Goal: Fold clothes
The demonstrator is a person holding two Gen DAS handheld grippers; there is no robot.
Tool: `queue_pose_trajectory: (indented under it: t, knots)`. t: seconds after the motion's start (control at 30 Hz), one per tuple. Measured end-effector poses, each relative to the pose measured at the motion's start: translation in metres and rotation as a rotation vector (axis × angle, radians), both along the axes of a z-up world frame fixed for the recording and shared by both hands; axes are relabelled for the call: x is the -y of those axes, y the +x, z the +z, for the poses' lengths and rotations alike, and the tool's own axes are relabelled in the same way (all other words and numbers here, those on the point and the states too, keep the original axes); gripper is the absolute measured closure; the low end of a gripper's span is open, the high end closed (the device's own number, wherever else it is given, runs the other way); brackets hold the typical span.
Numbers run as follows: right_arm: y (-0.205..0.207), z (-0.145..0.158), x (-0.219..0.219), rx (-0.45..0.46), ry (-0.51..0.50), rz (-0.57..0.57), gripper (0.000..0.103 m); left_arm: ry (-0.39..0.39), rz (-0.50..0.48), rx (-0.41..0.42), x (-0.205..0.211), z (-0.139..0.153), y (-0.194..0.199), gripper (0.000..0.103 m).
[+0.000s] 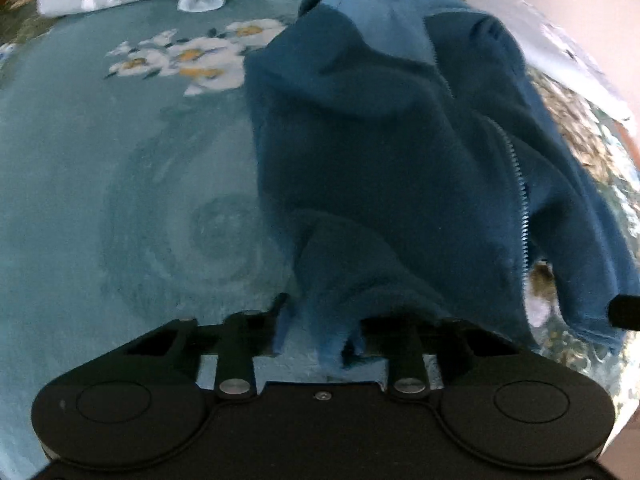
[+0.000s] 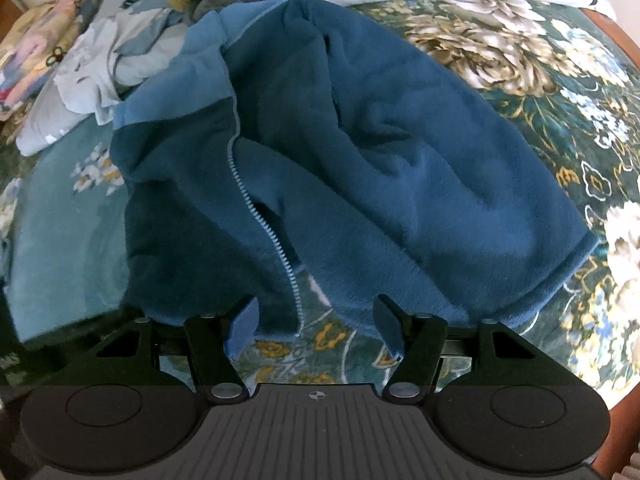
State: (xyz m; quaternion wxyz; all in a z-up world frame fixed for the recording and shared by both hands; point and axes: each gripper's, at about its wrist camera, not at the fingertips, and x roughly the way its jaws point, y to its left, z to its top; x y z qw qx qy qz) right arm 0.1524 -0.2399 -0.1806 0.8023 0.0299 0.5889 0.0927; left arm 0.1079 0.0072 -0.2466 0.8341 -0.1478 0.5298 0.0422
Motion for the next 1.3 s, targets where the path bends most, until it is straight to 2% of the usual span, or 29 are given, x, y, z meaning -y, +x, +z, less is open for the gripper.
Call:
queue_pose_trajectory:
  t: [0.13, 0.23, 0.33, 0.5, 0.63, 0.77, 0.83, 1.0, 1.2, 1.3]
  knots:
    - [0.005, 0.001, 0.012, 0.001, -0.006, 0.002, 0.042, -0.046, 0.112, 0.013, -0.006, 0.011, -0.001, 0.095]
    - [0.007, 0.004, 0.02, 0.002, -0.001, -0.016, 0.042, -0.05, 0.146, 0.046, -0.016, 0.028, -0.001, 0.096]
    - [0.008, 0.007, 0.019, 0.008, -0.012, -0.003, 0.042, -0.015, 0.193, 0.076, -0.032, 0.047, -0.005, 0.096]
    - [0.008, 0.012, 0.007, 0.014, -0.002, 0.02, 0.042, 0.063, 0.314, 0.076, -0.08, 0.069, -0.025, 0.097]
    - [0.003, 0.015, -0.013, 0.019, 0.007, 0.07, 0.042, 0.107, 0.336, 0.06, -0.114, 0.079, -0.046, 0.097]
    - [-0.005, 0.014, -0.032, 0.02, 0.01, 0.121, 0.042, 0.18, 0.36, 0.04, -0.127, 0.086, -0.075, 0.097]
    - [-0.007, 0.013, -0.039, 0.017, 0.016, 0.134, 0.042, 0.167, 0.391, 0.01, -0.132, 0.086, -0.096, 0.097]
    - [-0.007, 0.009, -0.049, -0.002, 0.003, 0.156, 0.042, 0.234, 0.38, -0.072, -0.141, 0.061, -0.125, 0.096]
    - [-0.003, 0.011, -0.059, -0.007, -0.016, 0.166, 0.042, 0.217, 0.388, -0.125, -0.14, 0.037, -0.119, 0.096]
    - [0.0, 0.014, -0.064, -0.002, -0.026, 0.179, 0.042, 0.185, 0.394, -0.139, -0.14, 0.035, -0.122, 0.092]
